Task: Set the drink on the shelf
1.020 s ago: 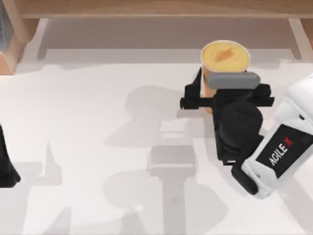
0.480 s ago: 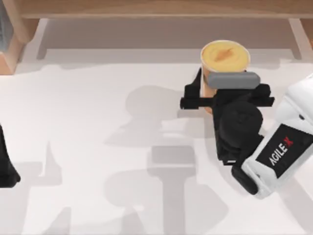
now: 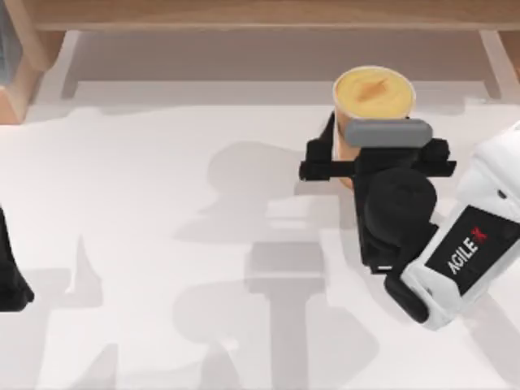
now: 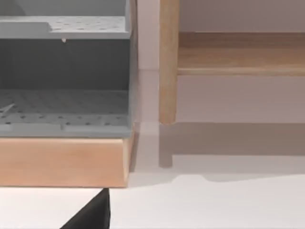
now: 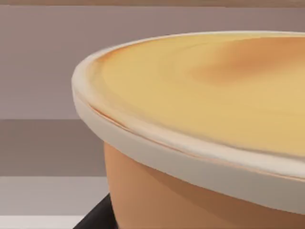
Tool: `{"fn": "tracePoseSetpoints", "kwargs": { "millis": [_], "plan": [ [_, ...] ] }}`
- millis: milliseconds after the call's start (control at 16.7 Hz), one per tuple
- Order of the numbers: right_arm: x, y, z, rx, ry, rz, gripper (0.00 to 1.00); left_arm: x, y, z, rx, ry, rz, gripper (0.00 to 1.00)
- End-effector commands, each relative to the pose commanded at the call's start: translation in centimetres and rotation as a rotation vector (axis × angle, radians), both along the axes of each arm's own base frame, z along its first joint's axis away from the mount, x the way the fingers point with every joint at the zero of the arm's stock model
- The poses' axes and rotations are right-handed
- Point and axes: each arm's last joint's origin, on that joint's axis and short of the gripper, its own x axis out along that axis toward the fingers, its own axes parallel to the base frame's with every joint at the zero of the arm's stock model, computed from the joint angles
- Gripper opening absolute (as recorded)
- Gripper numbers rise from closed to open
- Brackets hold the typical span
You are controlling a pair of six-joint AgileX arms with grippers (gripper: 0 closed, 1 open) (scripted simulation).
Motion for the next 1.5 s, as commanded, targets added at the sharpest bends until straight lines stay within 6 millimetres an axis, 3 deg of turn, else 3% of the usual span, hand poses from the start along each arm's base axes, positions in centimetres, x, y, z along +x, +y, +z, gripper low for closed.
{"fn": "tracePoseSetpoints", "kwargs": {
  "millis": [540, 720, 1080, 1260, 1500],
  "plan": [
    [0.3, 0.2, 1.5, 0.015, -0.017, 0.004, 0.0, 0.0, 0.0, 0.0, 0.0, 0.0, 0.0, 1.0],
    [1.4, 1.4, 4.8, 0.067, -0.083, 0.03, 0.0, 0.0, 0.0, 0.0, 0.0, 0.0, 0.0, 1.0],
    [4.0, 3.4, 13.3, 0.111, -0.144, 0.08, 0.0, 0.0, 0.0, 0.0, 0.0, 0.0, 0.0, 1.0],
    [5.7, 3.2, 16.3, 0.084, -0.114, 0.076, 0.0, 0.0, 0.0, 0.0, 0.0, 0.0, 0.0, 1.0],
    [8.1, 1.7, 18.7, 0.031, -0.047, 0.04, 0.0, 0.0, 0.0, 0.0, 0.0, 0.0, 0.0, 1.0]
  ]
}}
